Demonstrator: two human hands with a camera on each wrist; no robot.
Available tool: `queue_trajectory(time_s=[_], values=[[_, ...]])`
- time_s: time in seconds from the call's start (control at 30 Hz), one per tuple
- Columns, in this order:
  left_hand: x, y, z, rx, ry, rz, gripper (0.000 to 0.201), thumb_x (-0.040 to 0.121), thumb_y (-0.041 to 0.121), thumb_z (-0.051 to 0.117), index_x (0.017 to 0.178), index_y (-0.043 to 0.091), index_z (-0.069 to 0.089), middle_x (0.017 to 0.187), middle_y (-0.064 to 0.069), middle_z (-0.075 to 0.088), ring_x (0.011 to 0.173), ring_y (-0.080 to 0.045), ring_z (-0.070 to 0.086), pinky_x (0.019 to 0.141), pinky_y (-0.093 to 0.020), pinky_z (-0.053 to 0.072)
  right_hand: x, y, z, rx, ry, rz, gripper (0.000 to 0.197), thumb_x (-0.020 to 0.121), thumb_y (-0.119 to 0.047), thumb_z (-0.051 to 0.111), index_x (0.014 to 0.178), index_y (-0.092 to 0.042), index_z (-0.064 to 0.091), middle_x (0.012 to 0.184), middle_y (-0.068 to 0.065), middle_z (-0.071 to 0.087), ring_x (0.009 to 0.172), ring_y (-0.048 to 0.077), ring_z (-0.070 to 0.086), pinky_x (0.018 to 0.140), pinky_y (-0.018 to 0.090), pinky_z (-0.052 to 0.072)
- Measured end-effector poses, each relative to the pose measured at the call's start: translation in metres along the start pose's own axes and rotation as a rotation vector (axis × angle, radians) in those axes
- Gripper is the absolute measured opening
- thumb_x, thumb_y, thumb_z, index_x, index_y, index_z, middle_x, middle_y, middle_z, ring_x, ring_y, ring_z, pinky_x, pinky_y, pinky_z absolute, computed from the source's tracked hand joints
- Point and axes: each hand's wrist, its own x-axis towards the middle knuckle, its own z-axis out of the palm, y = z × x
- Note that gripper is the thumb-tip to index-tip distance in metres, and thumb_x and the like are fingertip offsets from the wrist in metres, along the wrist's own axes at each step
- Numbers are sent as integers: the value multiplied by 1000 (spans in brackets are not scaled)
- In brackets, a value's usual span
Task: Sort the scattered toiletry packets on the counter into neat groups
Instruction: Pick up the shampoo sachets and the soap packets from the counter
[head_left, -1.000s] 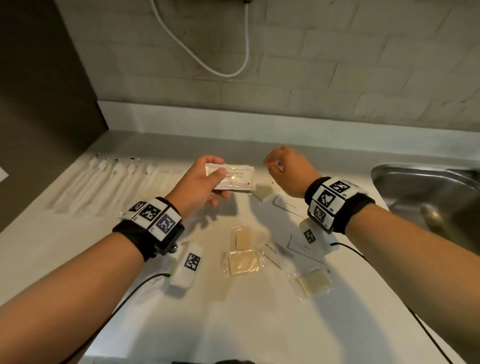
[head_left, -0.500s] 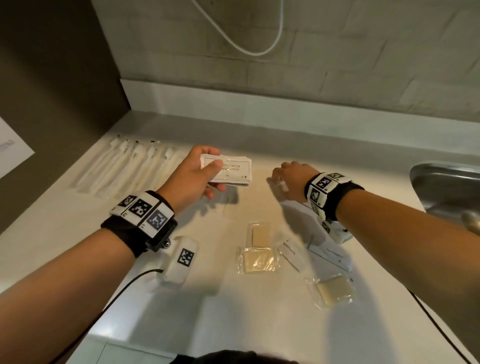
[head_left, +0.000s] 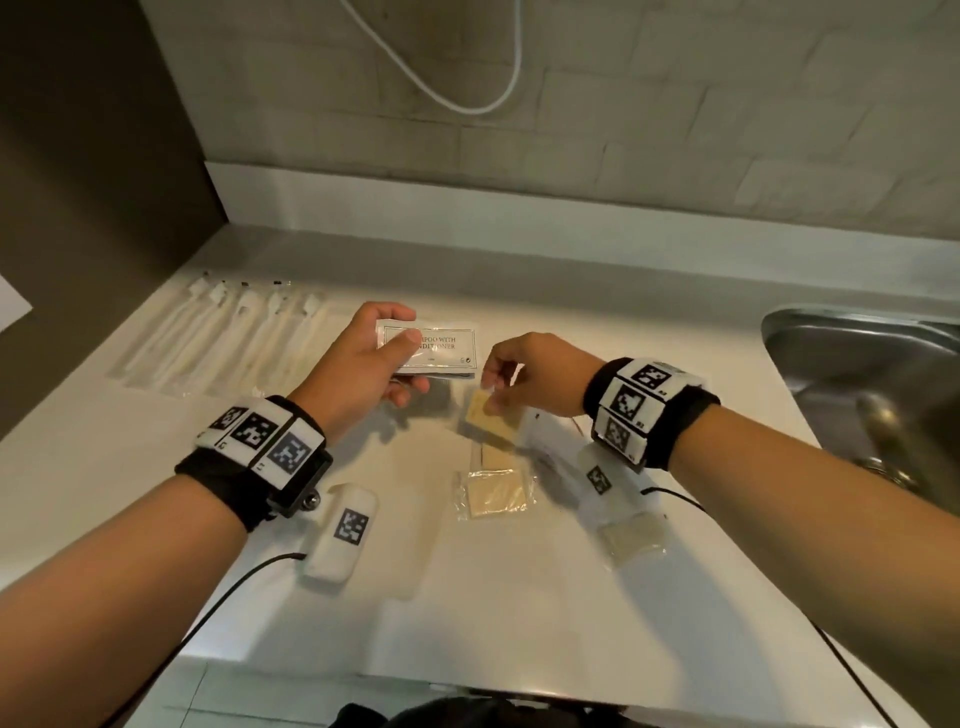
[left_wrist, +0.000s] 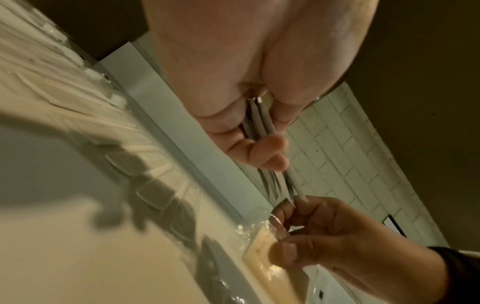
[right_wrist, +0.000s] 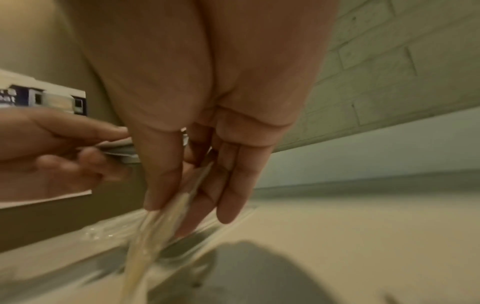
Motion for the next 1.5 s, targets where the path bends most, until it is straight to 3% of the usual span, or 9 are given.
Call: queue_trajectory(time_s=[0.13,0.23,0.5,0.7,0.8,0.97,1.13,1.37,1.5], values=[[-5,1,5,5,-24,-1,15,100,15,50,112,23,48,104,-14,65,56,-11,63,44,-20,47,-7,-12,29,2,-65,63,23,76,-27,80,91,-23,62,86,-10,60,74,5,53,61,14,38],[-8,2,8,16,-41,1,17,100,15,49,116,21,47,102,-14,65,56,-9,63,44,-20,47,-13,-10,40,9,-41,139,25,74,-31,80,92,-25,63,90,-9,65,84,11,60,75,23,49],[-9,5,18,56,-83,17,15,100,18,50,114,24,48,101,-12,66,60,-12,63,48,-22,47,-51,14,31,-157,-44,247,51,78,-48,71,121,-24,59,116,-4,57,105,18,56,91,35,49],[-10,3,28,95,-115,21,14,100,20,50,114,24,48,98,-11,67,69,-23,61,51,-26,47,-77,31,31,-226,-88,265,29,86,-27,63,114,-20,63,117,0,60,110,22,56,94,34,47],[-9,5,29,100,-116,23,15,100,20,50,114,24,49,95,-11,68,68,-24,60,51,-27,46,-87,48,26,-328,-32,316,29,80,-42,67,108,-37,60,121,-2,50,117,23,43,97,38,44],[-9,9,35,92,-123,26,17,100,18,50,117,20,48,100,-11,65,62,-16,62,48,-22,48,-88,67,10,-353,-80,466,79,71,-56,71,141,-45,34,157,0,18,146,33,10,115,55,21],[-11,11,37,97,-138,18,20,100,18,50,120,18,47,102,-10,64,61,-16,62,49,-23,48,-89,63,13,-208,-95,475,65,87,-36,63,145,-40,35,149,2,34,131,28,43,105,43,43],[-15,6,32,106,-132,-3,21,100,19,50,121,18,47,103,-10,65,64,-17,63,51,-24,48,-100,51,21,-285,-103,383,44,101,-36,39,144,-40,37,151,2,32,135,29,34,109,38,32],[-19,6,27,97,-118,3,17,100,17,50,116,21,48,105,-12,65,62,-16,64,49,-23,47,-101,28,13,-244,16,257,58,91,-42,56,145,-35,36,152,2,34,134,26,39,111,41,34]])
